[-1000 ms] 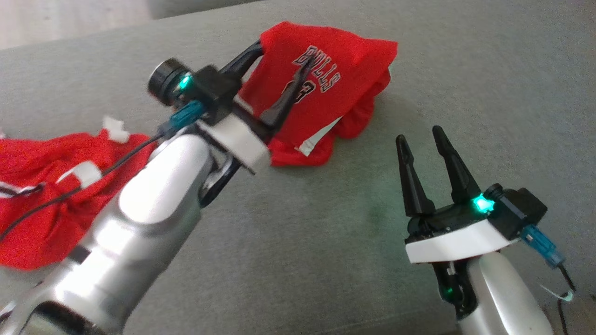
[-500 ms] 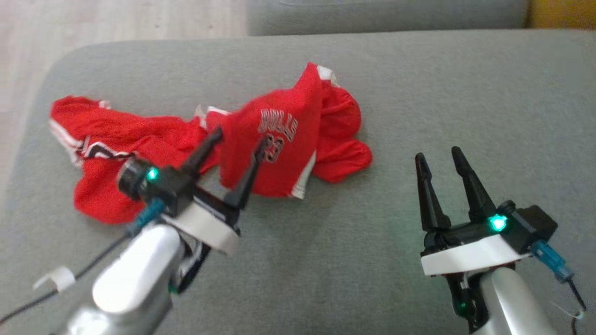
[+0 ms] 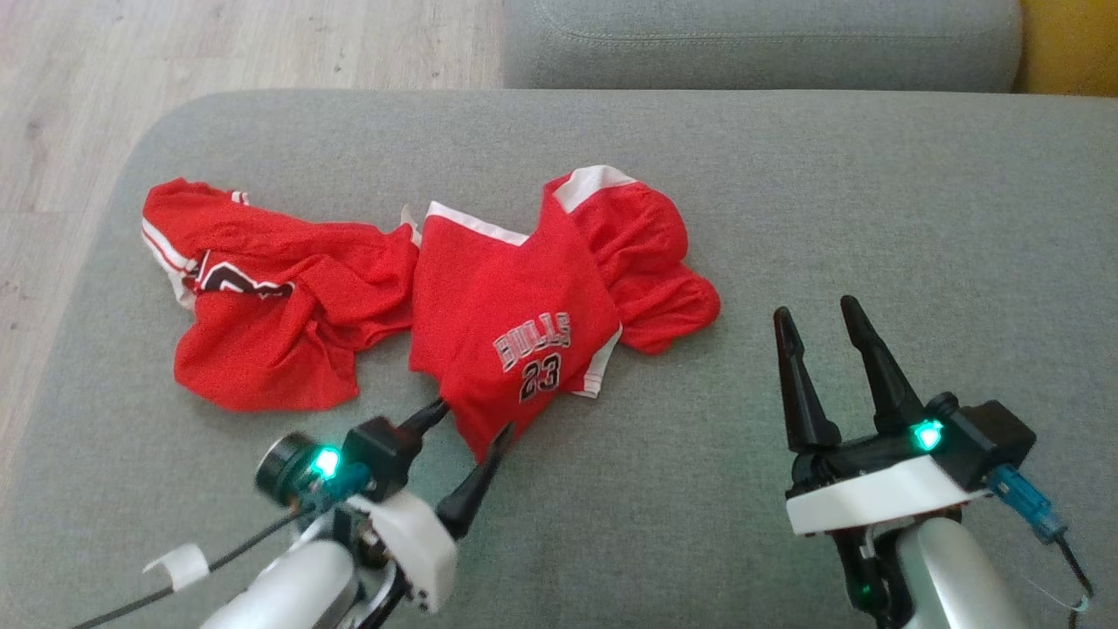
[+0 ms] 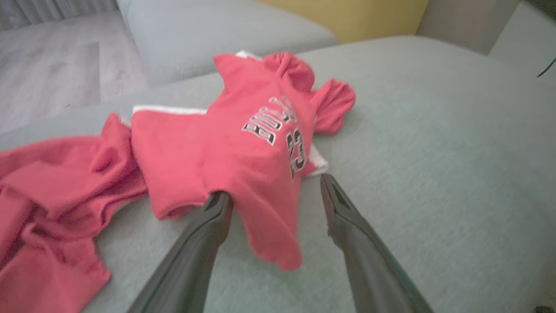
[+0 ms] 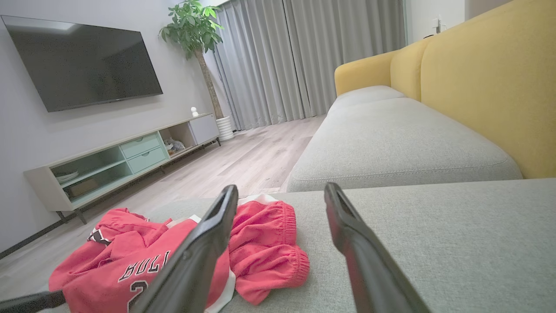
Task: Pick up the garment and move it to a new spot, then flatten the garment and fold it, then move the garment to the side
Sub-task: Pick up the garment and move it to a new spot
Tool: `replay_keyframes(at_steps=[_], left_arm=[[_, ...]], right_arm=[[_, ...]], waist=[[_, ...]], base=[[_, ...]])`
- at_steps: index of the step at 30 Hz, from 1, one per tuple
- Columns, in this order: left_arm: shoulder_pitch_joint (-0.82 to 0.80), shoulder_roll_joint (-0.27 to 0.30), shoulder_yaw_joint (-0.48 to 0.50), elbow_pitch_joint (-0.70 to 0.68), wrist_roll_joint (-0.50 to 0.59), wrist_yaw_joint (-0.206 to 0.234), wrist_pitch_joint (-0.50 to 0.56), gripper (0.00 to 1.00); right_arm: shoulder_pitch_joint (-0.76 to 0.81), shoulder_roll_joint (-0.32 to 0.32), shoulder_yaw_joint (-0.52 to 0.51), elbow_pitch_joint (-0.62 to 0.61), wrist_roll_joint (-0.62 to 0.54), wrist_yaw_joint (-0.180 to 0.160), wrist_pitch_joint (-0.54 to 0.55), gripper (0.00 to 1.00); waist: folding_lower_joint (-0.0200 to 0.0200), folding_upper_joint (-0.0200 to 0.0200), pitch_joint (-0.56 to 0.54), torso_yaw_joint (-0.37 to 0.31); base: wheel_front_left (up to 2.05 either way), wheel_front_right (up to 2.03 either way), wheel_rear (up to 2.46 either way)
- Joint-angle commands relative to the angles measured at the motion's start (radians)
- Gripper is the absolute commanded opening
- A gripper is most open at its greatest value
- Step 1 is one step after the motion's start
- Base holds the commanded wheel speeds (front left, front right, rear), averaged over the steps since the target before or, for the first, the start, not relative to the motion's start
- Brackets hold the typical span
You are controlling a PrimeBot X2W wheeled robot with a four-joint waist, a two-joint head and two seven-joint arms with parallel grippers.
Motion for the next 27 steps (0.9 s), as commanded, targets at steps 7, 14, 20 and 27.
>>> replay_keyframes(at_steps=[7, 14, 20, 27], left_arm=[[-0.012, 0.072, 0.082, -0.022, 0.014, 0.104, -0.03, 1.0], [0.018, 0.093, 0.179, -0.115, 0.031, 0.208, -0.191, 1.0], [0.1, 0.061, 0.258, -0.199, 0.025, 0.254, -0.232, 1.0], [0.223, -0.049, 0.388, -0.28, 0.091, 0.218, -0.234, 1.0]], right_arm=[[-0.013, -0.003, 0.02, -0.033, 0.003, -0.001, -0.011, 1.0], [0.0, -0.003, 0.018, -0.03, 0.008, -0.001, -0.011, 1.0], [0.012, -0.003, 0.017, -0.032, 0.008, -0.001, -0.011, 1.0], [0.02, -0.003, 0.013, -0.028, -0.004, -0.001, -0.011, 1.0]], waist=[[0.0001, 0.0, -0.003, 0.016], [0.0001, 0.0, -0.025, 0.04], [0.0001, 0.0, -0.036, 0.045], [0.0001, 0.0, -0.031, 0.05]], base=[[0.0, 0.0, 0.0], [0.0, 0.0, 0.0], [0.0, 0.0, 0.0], [0.0, 0.0, 0.0]])
